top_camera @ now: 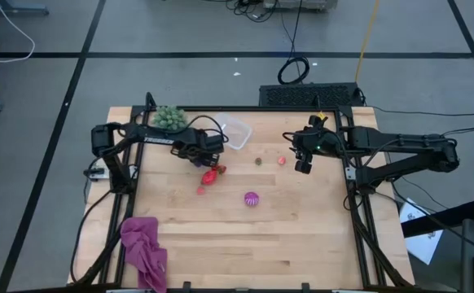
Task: Pick and placing Produce into tupperware
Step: Put the purple grape into the transparent bin
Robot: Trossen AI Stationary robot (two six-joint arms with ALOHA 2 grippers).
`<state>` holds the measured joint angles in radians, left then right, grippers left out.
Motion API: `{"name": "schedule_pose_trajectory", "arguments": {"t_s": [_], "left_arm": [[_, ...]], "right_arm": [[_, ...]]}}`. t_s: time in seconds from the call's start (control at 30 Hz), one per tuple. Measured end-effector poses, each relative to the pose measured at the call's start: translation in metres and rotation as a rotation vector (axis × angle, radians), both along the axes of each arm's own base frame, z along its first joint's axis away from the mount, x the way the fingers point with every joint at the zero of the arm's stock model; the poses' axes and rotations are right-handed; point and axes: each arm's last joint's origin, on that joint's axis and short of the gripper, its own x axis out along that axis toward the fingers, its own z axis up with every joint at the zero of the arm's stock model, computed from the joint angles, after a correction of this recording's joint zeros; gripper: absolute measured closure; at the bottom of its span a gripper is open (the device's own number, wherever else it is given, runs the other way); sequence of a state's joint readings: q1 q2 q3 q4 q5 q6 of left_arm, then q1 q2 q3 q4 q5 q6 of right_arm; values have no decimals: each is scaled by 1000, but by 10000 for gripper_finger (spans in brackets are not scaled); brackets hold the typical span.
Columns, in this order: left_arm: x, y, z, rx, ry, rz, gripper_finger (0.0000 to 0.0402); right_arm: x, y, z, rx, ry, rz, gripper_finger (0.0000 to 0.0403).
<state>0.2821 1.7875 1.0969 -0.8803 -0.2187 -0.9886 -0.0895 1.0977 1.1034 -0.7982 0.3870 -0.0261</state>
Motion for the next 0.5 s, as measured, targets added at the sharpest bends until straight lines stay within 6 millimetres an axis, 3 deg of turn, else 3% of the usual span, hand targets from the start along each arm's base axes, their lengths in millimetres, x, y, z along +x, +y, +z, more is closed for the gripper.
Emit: {"name": "schedule_pose_trajectory", "arguments": {"t_s": [0.5], "left_arm": [[2,0,-5,-15,15,-40,108]], "right_arm": [[0,0,0,0,-1,-1,222]]}}
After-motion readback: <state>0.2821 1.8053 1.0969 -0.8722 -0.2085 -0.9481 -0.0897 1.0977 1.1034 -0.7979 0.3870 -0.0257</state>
